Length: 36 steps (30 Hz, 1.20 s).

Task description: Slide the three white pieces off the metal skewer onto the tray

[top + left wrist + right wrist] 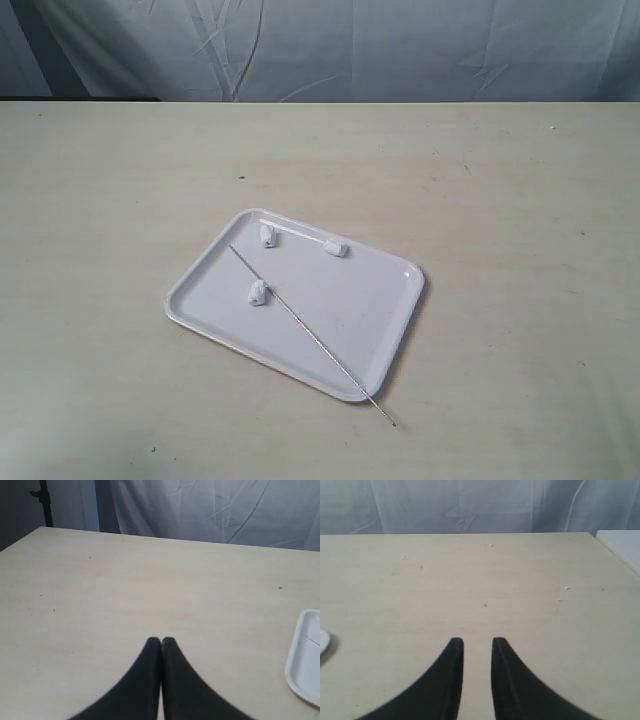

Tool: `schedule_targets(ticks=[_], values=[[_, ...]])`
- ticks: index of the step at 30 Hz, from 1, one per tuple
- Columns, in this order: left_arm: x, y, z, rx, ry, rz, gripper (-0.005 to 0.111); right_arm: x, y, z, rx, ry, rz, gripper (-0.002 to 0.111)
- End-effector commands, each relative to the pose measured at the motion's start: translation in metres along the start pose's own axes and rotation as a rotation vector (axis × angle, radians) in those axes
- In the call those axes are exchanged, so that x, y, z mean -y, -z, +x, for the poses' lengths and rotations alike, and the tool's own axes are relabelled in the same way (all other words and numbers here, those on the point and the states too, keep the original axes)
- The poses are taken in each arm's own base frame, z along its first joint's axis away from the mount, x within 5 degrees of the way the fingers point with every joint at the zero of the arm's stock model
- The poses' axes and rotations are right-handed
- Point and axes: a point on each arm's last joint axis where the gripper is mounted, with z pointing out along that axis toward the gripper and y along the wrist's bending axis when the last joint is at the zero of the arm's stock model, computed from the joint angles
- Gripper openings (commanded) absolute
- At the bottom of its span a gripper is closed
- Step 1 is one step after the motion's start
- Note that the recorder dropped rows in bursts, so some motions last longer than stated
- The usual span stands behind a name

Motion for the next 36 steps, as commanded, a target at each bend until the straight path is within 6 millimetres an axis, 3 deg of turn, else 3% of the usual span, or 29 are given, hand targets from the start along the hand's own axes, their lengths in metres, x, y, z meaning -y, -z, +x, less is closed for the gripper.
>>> schedule_targets(ticks=[1,6,9,32,36], values=[[0.0008,-0.0001,0.0003,0.012,0.009,0.014,0.000,0.0003,0.0000,-0.0003,0.017,-0.003,0.005,0.021],[0.0010,-0.0001,0.0003,0.011,0.010,0.017,0.000,0.0016,0.0000,-0.0004,0.019,0.035,0.020,0.019],[0.0019,-0.0001,0.0004,0.010,0.008,0.033,0.000,0.0016,0.0000,-0.0004,0.019,0.035,0.020,0.000],[0.0023,-0.0001,-0.0005,0.019,0.000,0.043,0.000,0.0017,0.0000,-0.0004,0.018,0.039,0.021,-0.001],[0.0015,-0.0001,-0.0005,0.022,-0.160,0.032,0.000,0.0017,0.0000,-0.0004,0.018,0.039,0.021,-0.001]])
